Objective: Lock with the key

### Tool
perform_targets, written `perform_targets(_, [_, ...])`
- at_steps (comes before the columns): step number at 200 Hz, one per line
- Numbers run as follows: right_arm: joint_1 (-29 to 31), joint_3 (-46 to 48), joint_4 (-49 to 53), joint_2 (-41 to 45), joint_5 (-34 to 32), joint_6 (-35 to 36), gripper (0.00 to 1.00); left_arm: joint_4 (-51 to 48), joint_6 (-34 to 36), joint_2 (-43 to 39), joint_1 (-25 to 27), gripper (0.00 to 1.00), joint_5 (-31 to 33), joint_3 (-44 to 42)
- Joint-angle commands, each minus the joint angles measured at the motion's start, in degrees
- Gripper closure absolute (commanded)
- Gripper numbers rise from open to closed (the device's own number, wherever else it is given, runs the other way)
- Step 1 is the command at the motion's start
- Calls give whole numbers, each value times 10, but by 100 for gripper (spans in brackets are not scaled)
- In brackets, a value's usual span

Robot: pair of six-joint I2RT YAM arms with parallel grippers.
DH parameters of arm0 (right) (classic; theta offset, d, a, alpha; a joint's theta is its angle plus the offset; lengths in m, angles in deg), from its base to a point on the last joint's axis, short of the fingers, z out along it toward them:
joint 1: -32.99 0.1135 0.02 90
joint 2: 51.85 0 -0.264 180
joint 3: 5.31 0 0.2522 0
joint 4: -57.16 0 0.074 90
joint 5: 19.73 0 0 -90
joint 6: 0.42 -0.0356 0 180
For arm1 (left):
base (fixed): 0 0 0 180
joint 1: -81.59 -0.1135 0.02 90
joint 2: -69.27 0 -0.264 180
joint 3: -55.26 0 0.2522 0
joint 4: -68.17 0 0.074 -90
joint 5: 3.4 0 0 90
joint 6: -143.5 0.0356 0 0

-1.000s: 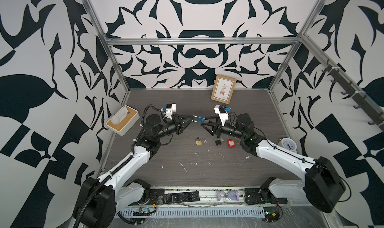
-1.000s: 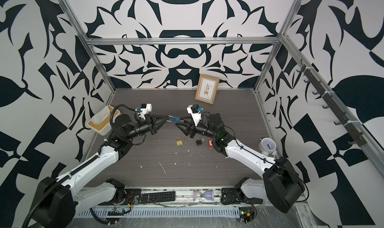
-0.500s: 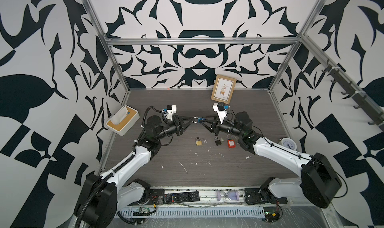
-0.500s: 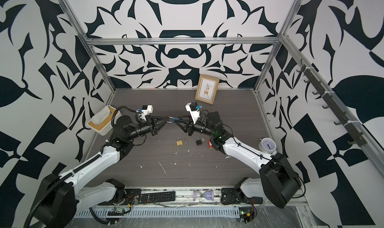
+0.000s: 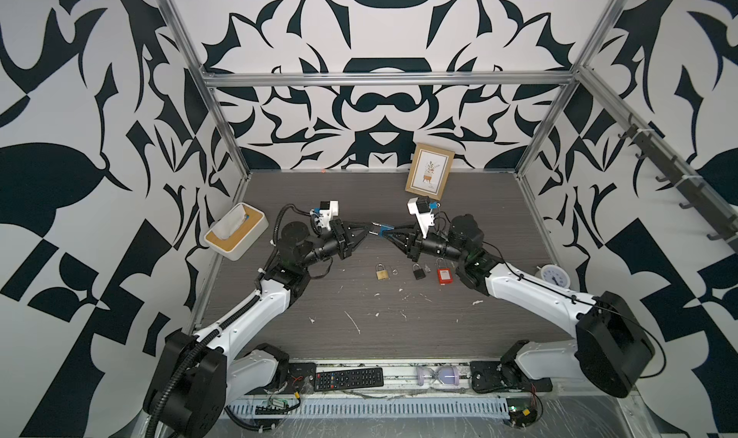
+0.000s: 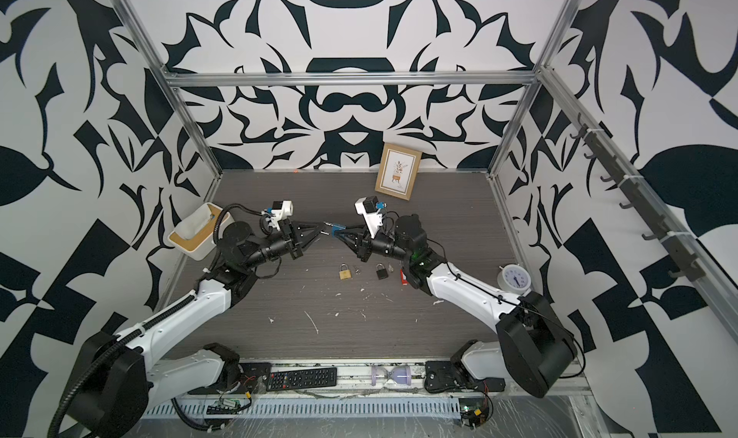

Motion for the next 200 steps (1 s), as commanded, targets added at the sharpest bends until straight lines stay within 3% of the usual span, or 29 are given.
perform_targets(1, [2, -22, -23, 12, 5, -19, 91, 35, 1, 3, -1, 100, -7, -8])
perform_targets(8, [2, -27, -14, 11, 8, -28, 100, 32, 8, 4, -1, 100, -8, -8])
perform_targets(23, [-1, -36, 3, 11, 8, -56, 100, 20, 35, 5, -1, 100, -12, -8])
perform_targets(26, [-2, -35, 2, 11, 9, -62, 100, 16, 43, 5, -2, 92, -13, -9])
perform_targets(35, [-11, -33, -4, 12, 24, -90, 100, -3, 69, 0, -6, 53, -16, -11])
perform_targets(42, [-22, -30, -14, 12, 37, -123, 100, -21, 93, -6, -12, 33, -16, -14])
perform_targets(51, [-41, -29, -23, 13, 57, -173, 100, -57, 133, -20, -22, 18, -13, -16])
perform_targets(62, [-71, -44, 8, 7, 95, -236, 100, -129, 196, -42, -34, 12, 4, -14])
perform_targets(85, [-110, -79, 15, -41, 252, -365, 100, -240, 341, -98, -38, 13, 69, -12])
perform_targets(107, [-112, -34, -77, -42, 265, -452, 100, -272, 408, -139, -39, 14, 114, -28])
perform_targets(149, [-113, -27, 107, -2, 227, -318, 100, -303, 422, -161, -38, 21, 101, -29])
perform_targets(200, [-112, -14, 87, -19, 273, -323, 100, -234, 386, -151, -38, 21, 70, -62])
